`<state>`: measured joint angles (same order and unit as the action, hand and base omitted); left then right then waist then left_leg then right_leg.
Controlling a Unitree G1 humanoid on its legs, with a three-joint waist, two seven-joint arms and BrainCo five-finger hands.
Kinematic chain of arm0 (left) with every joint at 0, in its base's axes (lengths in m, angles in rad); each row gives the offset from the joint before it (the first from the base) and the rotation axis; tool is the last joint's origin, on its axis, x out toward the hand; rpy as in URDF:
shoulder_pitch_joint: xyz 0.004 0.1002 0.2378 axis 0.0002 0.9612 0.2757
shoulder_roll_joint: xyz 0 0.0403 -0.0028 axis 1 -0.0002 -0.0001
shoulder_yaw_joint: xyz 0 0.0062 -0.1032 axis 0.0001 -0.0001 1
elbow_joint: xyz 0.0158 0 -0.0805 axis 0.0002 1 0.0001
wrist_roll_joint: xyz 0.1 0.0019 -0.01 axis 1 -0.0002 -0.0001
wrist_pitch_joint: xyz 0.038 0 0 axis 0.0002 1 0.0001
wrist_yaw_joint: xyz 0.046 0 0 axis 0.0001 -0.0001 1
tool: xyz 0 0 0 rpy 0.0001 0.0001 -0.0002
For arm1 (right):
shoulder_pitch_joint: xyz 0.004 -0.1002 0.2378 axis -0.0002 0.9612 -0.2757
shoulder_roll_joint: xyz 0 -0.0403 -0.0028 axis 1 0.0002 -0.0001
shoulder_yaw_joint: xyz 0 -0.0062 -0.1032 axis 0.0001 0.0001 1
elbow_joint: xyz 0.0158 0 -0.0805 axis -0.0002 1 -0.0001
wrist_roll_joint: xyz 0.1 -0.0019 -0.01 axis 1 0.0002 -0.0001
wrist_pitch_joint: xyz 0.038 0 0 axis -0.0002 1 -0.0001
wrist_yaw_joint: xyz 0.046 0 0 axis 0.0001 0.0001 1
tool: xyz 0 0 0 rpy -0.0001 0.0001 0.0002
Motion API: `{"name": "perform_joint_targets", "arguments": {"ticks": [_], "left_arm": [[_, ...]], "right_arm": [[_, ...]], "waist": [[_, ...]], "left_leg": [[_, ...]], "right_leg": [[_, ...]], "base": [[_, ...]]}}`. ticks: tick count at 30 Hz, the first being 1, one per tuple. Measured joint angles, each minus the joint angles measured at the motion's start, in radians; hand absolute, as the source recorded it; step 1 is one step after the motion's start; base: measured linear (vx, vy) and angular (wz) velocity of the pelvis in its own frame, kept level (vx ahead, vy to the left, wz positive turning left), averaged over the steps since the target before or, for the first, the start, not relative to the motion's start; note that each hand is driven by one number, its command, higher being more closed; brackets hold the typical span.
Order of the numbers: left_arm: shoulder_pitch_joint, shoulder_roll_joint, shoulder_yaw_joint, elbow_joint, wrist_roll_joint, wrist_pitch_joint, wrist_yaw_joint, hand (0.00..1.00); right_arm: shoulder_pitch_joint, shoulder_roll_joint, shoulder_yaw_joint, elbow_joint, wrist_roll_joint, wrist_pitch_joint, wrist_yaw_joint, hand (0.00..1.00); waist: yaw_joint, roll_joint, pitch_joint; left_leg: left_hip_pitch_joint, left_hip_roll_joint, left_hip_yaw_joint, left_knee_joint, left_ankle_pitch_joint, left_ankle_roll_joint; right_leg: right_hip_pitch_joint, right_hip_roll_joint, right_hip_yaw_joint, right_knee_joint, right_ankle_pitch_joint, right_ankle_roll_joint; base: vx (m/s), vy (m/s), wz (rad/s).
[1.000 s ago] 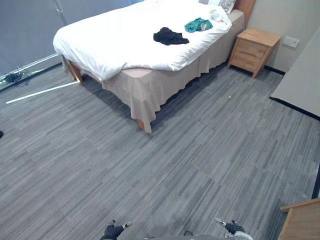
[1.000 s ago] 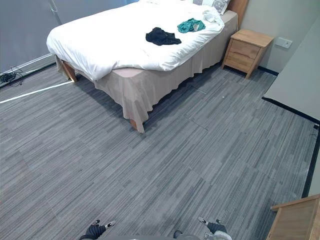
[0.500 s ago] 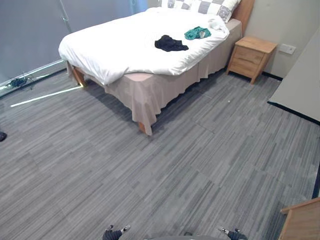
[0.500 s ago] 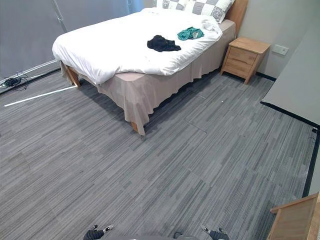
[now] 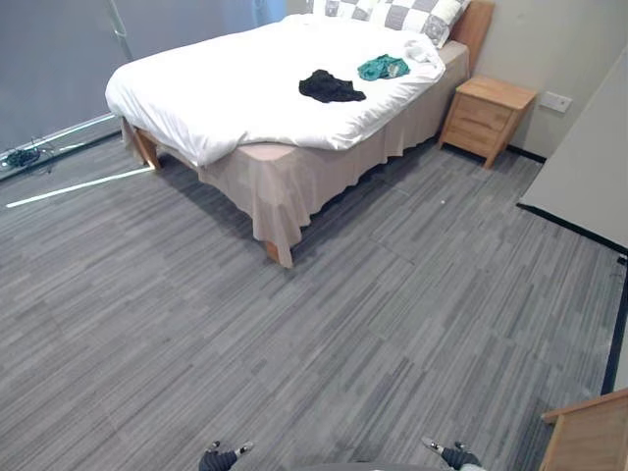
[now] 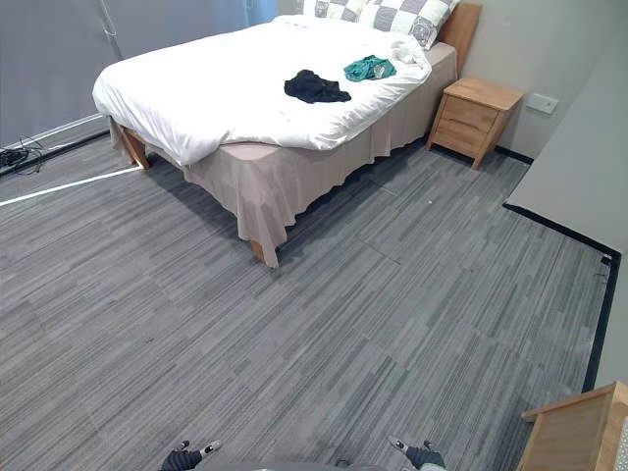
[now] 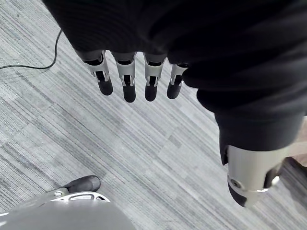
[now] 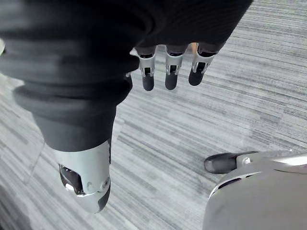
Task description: Tidy the bed and pick cloth on bed and put in laundry
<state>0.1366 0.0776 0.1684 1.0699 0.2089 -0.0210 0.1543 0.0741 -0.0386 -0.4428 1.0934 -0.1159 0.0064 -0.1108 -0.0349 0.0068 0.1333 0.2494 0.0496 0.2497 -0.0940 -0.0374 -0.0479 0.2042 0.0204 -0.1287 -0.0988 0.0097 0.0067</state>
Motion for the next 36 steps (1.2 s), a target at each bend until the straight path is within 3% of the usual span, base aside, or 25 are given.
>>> {"name": "perform_joint_targets", "arguments": {"ticks": [10,13,15,17,18,19,21,22,23,24,25,26,27,28,29,30,31,32,33,35,36], "left_arm": [[-0.006,0.003,-0.003,0.000,0.000,0.000,-0.001,0.00],[-0.021,0.012,-0.010,0.001,-0.001,0.000,-0.001,0.00],[-0.036,0.025,-0.014,0.001,-0.002,0.001,-0.001,0.00],[-0.041,0.026,-0.015,0.005,-0.003,0.001,-0.001,0.00],[-0.045,0.027,-0.022,0.007,-0.006,0.001,-0.002,0.00],[-0.055,0.028,-0.022,0.010,-0.010,0.002,-0.002,0.00],[-0.077,0.027,-0.021,0.021,-0.020,0.002,-0.002,0.00],[-0.087,0.026,-0.021,0.023,-0.020,0.002,-0.002,0.00],[-0.107,0.020,-0.021,0.024,-0.020,0.001,-0.002,0.00],[-0.130,0.017,-0.020,0.024,-0.020,0.000,-0.003,0.00],[-0.140,0.017,-0.018,0.026,-0.020,0.000,-0.003,0.00],[-0.147,0.017,-0.008,0.027,-0.020,-0.005,-0.003,0.00],[-0.158,0.006,-0.005,0.034,-0.019,-0.006,-0.003,0.00],[-0.171,-0.016,-0.006,0.043,-0.018,-0.012,-0.010,0.00],[-0.172,-0.020,-0.005,0.042,-0.016,-0.015,-0.016,0.00],[-0.172,-0.029,-0.001,0.042,-0.010,-0.014,-0.022,0.00],[-0.172,-0.032,-0.001,0.039,-0.009,-0.015,-0.022,0.00],[-0.168,-0.034,-0.001,0.036,-0.010,-0.019,-0.022,0.00],[-0.160,-0.034,-0.002,0.030,-0.010,-0.020,-0.022,0.00],[-0.137,-0.036,0.010,-0.023,-0.030,-0.028,-0.022,0.00],[-0.137,-0.036,0.013,-0.030,-0.037,-0.031,-0.020,0.00]], "right_arm": [[0.000,-0.003,-0.002,0.000,0.000,0.001,0.001,0.00],[-0.008,0.000,-0.010,-0.001,0.008,0.001,0.001,0.00],[-0.012,0.002,-0.011,-0.004,0.009,0.001,0.002,0.00],[-0.024,0.002,-0.011,-0.017,0.008,0.001,0.006,0.00],[-0.023,0.005,-0.010,-0.017,0.008,0.001,0.007,0.00],[-0.017,0.006,-0.010,-0.015,0.008,0.003,0.007,0.00],[-0.017,0.004,-0.010,-0.012,0.009,0.002,0.006,0.00],[-0.019,0.004,-0.009,-0.012,0.009,0.001,0.005,0.00],[-0.024,-0.003,-0.007,-0.014,0.009,0.001,0.005,0.00],[-0.028,-0.004,-0.002,-0.018,0.009,0.001,0.005,0.00],[-0.028,-0.002,0.001,-0.018,0.009,0.001,0.006,0.00],[-0.023,-0.001,0.001,-0.017,0.009,0.002,0.006,0.00],[-0.031,-0.008,0.000,-0.017,0.009,0.001,0.006,0.00],[-0.047,-0.009,-0.003,-0.018,0.008,0.000,0.007,0.00],[-0.053,-0.010,-0.010,-0.018,0.008,-0.002,0.006,0.00],[-0.058,-0.011,-0.031,-0.018,0.008,-0.001,0.007,0.00],[-0.061,-0.015,-0.031,-0.018,0.008,0.000,0.006,0.00],[-0.061,-0.016,-0.024,-0.015,0.005,0.001,0.006,0.00],[-0.062,-0.013,-0.014,-0.015,0.004,0.001,0.006,0.00],[-0.068,-0.032,0.051,-0.017,-0.004,0.000,0.002,0.00],[-0.070,-0.037,0.069,-0.017,-0.004,0.000,0.000,0.00]], "waist": [[-0.002,0.001,-0.001],[-0.003,-0.005,0.004],[0.001,-0.016,0.021],[-0.002,-0.011,0.035],[-0.011,-0.011,0.048],[-0.012,-0.013,0.052],[-0.013,-0.004,0.061],[-0.020,0.003,0.065],[-0.035,0.018,0.078],[-0.046,0.019,0.091],[-0.050,0.010,0.096],[-0.063,0.002,0.108],[-0.065,0.017,0.123],[-0.062,0.047,0.138],[-0.063,0.051,0.141],[-0.064,0.059,0.141],[-0.064,0.061,0.142],[-0.062,0.065,0.145],[-0.061,0.066,0.145],[-0.053,0.069,0.161],[-0.044,0.065,0.168]], "left_leg": [[-0.065,0.007,0.025,0.000,0.000,0.000],[-0.086,0.009,0.035,0.001,-0.012,0.004],[-0.080,0.003,0.053,0.005,-0.047,0.006],[-0.069,0.012,0.057,0.020,-0.070,0.012],[-0.056,0.024,0.056,0.046,-0.094,0.008],[-0.042,0.039,0.054,0.073,-0.118,0.003],[-0.022,0.076,0.049,0.104,-0.146,-0.020],[-0.017,0.094,0.049,0.109,-0.152,-0.034],[-0.001,0.130,0.043,0.103,-0.159,-0.045],[0.019,0.148,0.042,0.090,-0.161,-0.049],[0.031,0.148,0.041,0.086,-0.162,-0.051],[0.069,0.151,0.041,0.071,-0.174,-0.070],[0.098,0.171,0.049,0.062,-0.179,-0.079],[0.109,0.192,0.069,0.073,-0.142,-0.084],[0.115,0.196,0.071,0.077,-0.103,-0.101],[0.106,0.223,0.054,0.158,-0.032,-0.162],[0.074,0.245,0.048,0.255,-0.015,-0.162],[-0.022,0.302,0.021,0.500,0.056,-0.138],[-0.074,0.330,0.002,0.628,0.081,-0.128],[-0.249,0.404,-0.022,1.128,0.061,-0.130],[-0.275,0.405,-0.016,1.192,0.038,-0.126]], "right_leg": [[-0.083,0.008,0.024,0.025,-0.008,-0.006],[-0.197,-0.002,0.025,0.219,-0.114,-0.001],[-0.325,-0.032,0.012,0.501,-0.198,0.079],[-0.434,-0.058,-0.016,0.723,-0.182,0.108],[-0.497,-0.094,-0.056,0.875,-0.186,0.109],[-0.542,-0.135,-0.106,0.956,-0.218,0.080],[-0.579,-0.163,-0.155,0.907,-0.252,0.062],[-0.590,-0.161,-0.163,0.849,-0.250,0.058],[-0.598,-0.150,-0.176,0.684,-0.211,0.050],[-0.599,-0.143,-0.165,0.475,-0.123,0.059],[-0.596,-0.148,-0.154,0.373,-0.073,0.068],[-0.587,-0.164,-0.136,0.264,0.038,0.080],[-0.579,-0.145,-0.146,0.296,0.130,0.041],[-0.624,-0.130,-0.143,0.411,0.079,0.003],[-0.644,-0.129,-0.140,0.469,0.033,-0.016],[-0.643,-0.120,-0.141,0.550,-0.047,-0.041],[-0.626,-0.105,-0.146,0.560,-0.078,-0.040],[-0.565,-0.080,-0.149,0.530,-0.110,-0.050],[-0.530,-0.064,-0.149,0.506,-0.117,-0.060],[-0.361,0.002,-0.132,0.400,-0.119,-0.105],[-0.320,0.011,-0.120,0.378,-0.122,-0.113]], "base": [[-0.02,-0.041,-0.08],[0.09,-0.021,-0.06],[0.09,-0.023,-0.17],[0.08,-0.015,-0.15],[0.21,-0.032,0.01],[0.26,-0.042,0.07],[0.40,-0.093,0.06],[0.52,-0.184,0.23],[0.49,-0.240,0.33],[0.53,-0.277,0.35],[0.59,-0.345,0.36],[0.51,-0.307,0.18],[0.69,-0.405,-0.04],[0.43,-0.245,-0.27],[0.61,-0.428,-0.30],[0.43,-0.346,-0.16],[0.64,-0.528,-0.16],[0.54,-0.385,-0.13],[0.65,-0.404,-0.28],[0.57,-0.247,-0.40],[0.47,-0.137,-0.57]]}}
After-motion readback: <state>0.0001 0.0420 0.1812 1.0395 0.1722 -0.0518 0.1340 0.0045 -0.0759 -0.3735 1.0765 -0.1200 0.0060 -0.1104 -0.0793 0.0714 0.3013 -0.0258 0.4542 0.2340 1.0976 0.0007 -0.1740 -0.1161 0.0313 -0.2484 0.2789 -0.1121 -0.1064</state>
